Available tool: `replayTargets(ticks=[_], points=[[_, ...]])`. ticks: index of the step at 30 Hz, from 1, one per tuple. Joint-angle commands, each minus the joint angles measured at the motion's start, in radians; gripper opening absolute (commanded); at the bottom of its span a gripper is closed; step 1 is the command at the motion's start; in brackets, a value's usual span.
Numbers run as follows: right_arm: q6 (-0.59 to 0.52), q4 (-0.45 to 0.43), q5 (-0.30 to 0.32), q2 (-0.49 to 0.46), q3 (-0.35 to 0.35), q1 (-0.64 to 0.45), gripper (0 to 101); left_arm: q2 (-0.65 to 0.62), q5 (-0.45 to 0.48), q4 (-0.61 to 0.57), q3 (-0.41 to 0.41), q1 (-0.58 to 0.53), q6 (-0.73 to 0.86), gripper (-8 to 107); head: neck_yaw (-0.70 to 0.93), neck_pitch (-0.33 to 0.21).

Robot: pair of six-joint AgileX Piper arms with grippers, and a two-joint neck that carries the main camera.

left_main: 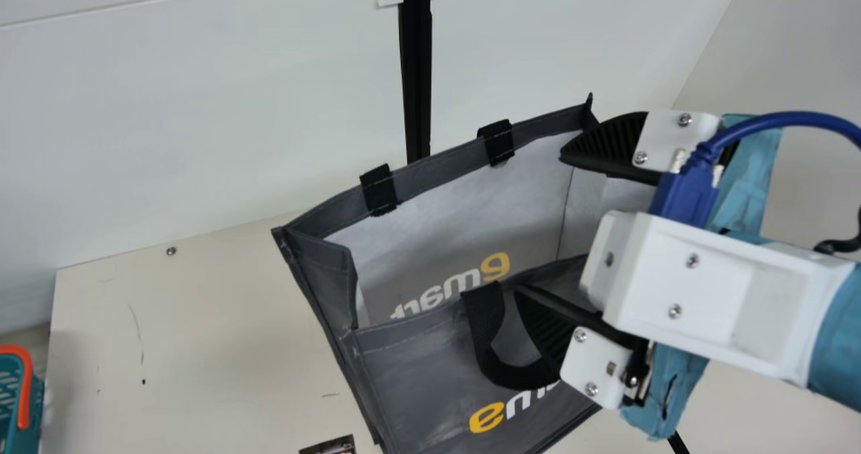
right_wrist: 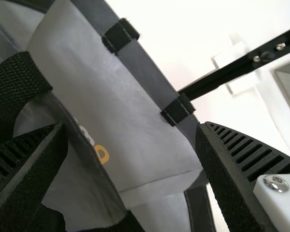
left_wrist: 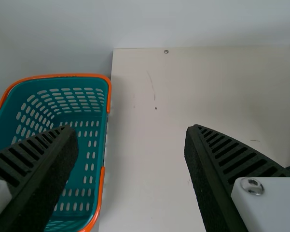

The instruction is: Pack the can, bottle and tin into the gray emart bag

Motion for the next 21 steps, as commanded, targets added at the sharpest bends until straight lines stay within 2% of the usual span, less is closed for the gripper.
replayTargets(ticks=[1, 21], points=[[0.001, 0.006, -0.001, 0.0, -0.005, -0.005, 91, 0.0, 0.0, 0.0, 0.0, 0.0, 0.0, 90, -0.001, -0.023], [0.053, 0.007, -0.001, -0.024, -0.08, -0.08, 91, 0.0, 0.0, 0.0, 0.0, 0.0, 0.0, 90, -0.001, -0.023]])
